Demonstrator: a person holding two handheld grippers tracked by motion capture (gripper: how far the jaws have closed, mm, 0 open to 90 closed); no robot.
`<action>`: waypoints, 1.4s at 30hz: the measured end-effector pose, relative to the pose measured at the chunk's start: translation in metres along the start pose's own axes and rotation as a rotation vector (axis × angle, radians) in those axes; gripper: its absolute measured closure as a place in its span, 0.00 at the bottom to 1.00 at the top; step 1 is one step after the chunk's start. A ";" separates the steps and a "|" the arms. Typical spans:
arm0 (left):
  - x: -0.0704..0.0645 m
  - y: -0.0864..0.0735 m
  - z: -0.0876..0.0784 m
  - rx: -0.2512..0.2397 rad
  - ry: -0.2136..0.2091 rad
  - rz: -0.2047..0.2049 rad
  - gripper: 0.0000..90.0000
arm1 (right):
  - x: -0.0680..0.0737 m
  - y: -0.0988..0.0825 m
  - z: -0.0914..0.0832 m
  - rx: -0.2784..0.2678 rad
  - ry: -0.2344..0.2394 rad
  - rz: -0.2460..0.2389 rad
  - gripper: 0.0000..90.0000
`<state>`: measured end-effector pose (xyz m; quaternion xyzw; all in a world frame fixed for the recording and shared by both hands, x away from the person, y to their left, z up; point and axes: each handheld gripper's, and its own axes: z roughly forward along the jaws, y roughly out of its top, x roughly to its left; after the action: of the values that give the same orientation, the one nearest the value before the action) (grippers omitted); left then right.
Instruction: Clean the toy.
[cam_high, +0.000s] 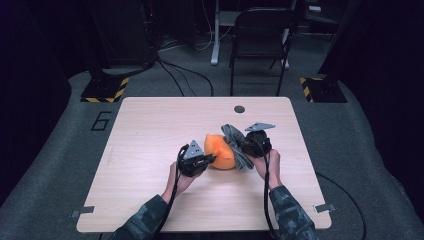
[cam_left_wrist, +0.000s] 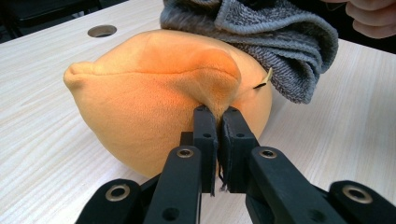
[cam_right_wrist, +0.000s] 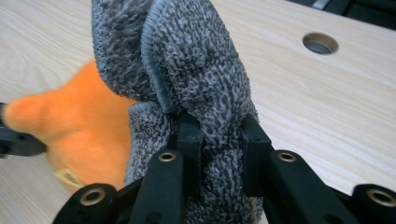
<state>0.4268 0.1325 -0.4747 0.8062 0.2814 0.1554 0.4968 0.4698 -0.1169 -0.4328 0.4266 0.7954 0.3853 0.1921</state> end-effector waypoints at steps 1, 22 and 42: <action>0.000 0.000 -0.001 0.004 0.001 0.006 0.95 | -0.003 -0.001 0.000 0.006 -0.010 0.002 0.83; 0.010 -0.003 -0.003 -0.015 -0.006 -0.032 0.95 | -0.036 -0.026 0.028 0.180 -0.130 0.050 0.84; 0.016 -0.007 -0.004 0.001 0.029 -0.038 0.87 | 0.032 0.012 0.019 0.065 -0.053 -0.138 0.84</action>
<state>0.4348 0.1479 -0.4796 0.7987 0.3038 0.1573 0.4950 0.4701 -0.0778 -0.4342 0.3871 0.8294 0.3337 0.2254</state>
